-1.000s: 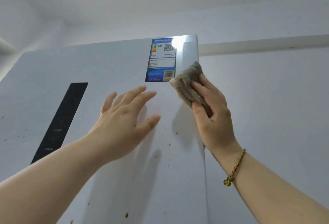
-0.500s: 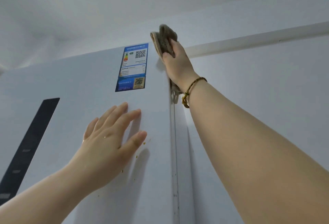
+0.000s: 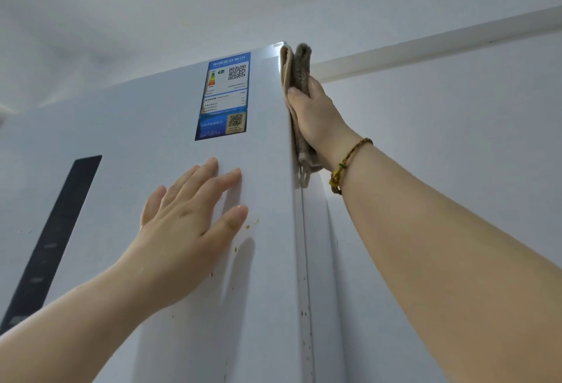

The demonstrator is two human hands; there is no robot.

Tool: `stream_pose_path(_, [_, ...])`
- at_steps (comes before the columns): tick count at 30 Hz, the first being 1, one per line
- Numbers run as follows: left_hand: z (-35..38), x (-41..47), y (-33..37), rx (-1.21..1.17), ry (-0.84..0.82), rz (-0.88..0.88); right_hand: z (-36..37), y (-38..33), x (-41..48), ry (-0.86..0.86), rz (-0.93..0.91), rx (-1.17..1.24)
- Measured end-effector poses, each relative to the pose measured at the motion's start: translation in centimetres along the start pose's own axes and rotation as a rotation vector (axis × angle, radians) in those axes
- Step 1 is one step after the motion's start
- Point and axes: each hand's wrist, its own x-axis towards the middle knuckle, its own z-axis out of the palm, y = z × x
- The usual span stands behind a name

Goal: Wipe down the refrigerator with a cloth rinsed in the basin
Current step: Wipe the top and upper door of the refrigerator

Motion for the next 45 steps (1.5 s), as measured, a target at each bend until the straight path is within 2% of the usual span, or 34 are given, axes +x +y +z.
stream_pose_path(4, [-0.3,-0.2,0.1,0.016,-0.029,0.012,-0.2,1.5,-4.5,0.015,-0.057,0.064])
stream_pose_path(8, [-0.2,-0.1,0.0,0.011,-0.033,0.027,-0.7,3.6,-10.0,-0.049,-0.112,0.099])
stream_pose_path(16, [0.8,0.0,-0.4,-0.026,0.024,0.009,-0.2,1.1,-2.0,0.036,-0.102,-0.035])
stream_pose_path(18, [0.7,0.0,-0.5,-0.021,0.028,0.015,0.3,1.6,-2.9,0.048,-0.179,-0.126])
stream_pose_path(22, [0.5,0.1,-0.6,-0.031,0.017,0.026,1.3,4.1,-9.2,0.077,-0.506,-0.367])
stream_pose_path(24, [0.3,0.3,-1.0,-0.056,0.061,0.042,1.2,3.3,-9.3,0.017,-0.523,-0.514])
stream_pose_path(27, [-0.8,0.5,-1.5,-0.113,0.095,-0.003,0.8,0.1,-5.5,-0.136,-0.488,-0.878])
stream_pose_path(31, [-1.9,0.0,-2.9,-0.154,0.110,0.006,1.9,-1.6,-4.0,-0.172,-0.406,-1.131])
stream_pose_path(32, [-2.3,-0.3,-3.6,-0.170,0.130,0.008,2.6,-1.2,-5.3,-0.179,-0.448,-1.169])
stream_pose_path(34, [-3.1,-0.9,-5.2,-0.189,0.162,-0.022,3.9,-0.1,-8.7,-0.163,-0.695,-1.228])
stream_pose_path(37, [-4.2,-2.1,-7.5,-0.162,0.144,-0.077,4.2,1.1,-12.9,-0.289,-0.874,-1.266])
stream_pose_path(38, [-4.4,-2.3,-8.1,-0.156,0.139,-0.090,3.8,1.1,-13.2,-0.328,-0.879,-1.286])
stream_pose_path(40, [-5.2,-2.9,-10.2,-0.153,0.139,-0.109,4.1,0.2,-11.8,-0.285,-0.849,-1.345])
stream_pose_path(42, [-5.7,-3.4,-11.7,-0.145,0.154,-0.127,4.4,-0.9,-9.5,-0.132,-0.686,-1.447])
stream_pose_path(45, [-7.3,-4.5,-15.2,-0.232,0.206,-0.226,8.0,-1.1,-9.1,0.071,-0.420,-1.450])
